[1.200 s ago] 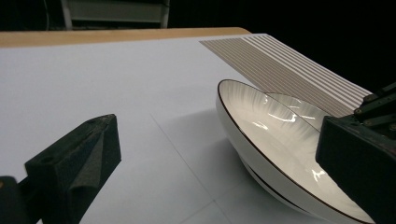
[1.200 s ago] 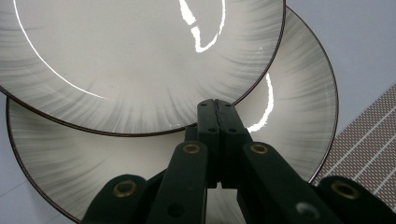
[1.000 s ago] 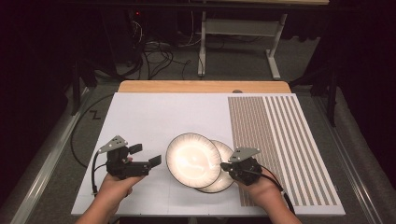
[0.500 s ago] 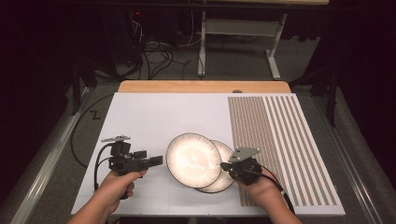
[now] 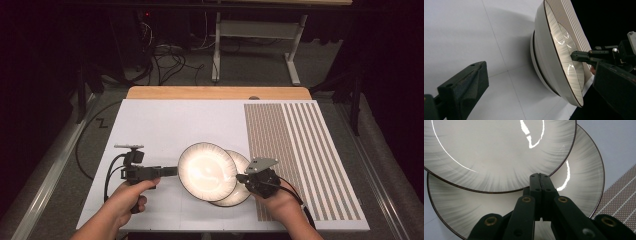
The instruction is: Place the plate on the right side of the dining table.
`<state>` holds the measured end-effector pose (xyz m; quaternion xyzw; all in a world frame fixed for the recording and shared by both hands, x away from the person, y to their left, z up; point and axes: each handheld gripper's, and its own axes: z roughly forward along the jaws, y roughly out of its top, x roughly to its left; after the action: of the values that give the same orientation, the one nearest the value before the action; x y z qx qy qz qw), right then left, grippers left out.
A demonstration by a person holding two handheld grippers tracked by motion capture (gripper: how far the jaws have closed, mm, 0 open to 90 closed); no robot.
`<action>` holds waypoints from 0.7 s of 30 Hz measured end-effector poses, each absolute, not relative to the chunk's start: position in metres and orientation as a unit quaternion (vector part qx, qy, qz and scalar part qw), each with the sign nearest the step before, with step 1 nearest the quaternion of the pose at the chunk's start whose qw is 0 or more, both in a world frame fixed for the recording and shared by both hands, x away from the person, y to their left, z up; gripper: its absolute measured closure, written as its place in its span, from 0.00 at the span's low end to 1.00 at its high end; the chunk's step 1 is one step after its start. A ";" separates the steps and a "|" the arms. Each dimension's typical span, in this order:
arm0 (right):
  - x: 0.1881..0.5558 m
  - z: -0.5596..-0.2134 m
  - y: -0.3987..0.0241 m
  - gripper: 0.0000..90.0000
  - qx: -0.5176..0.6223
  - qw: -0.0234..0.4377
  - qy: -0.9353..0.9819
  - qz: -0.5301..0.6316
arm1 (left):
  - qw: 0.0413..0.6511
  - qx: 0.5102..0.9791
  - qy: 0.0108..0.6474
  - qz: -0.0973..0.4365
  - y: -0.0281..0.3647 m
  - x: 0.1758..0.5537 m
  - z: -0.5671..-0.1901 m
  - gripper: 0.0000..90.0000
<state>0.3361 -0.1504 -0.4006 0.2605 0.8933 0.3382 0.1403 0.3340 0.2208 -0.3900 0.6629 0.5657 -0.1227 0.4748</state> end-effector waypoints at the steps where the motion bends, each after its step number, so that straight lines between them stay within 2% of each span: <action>1: 0.336 -0.401 -0.150 1.00 0.261 0.141 0.893 0.338 | 0.471 0.664 0.567 -0.125 0.220 0.335 -0.390 0.01; 21: 0.337 -0.400 -0.151 1.00 0.258 0.141 0.894 0.339 | 0.451 0.662 0.577 -0.160 0.192 0.343 -0.392 0.01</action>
<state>0.3369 -0.1506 -0.4005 0.2583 0.8938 0.3387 0.1406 0.3434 0.1924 -0.3916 0.6617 0.5769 -0.1597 0.4514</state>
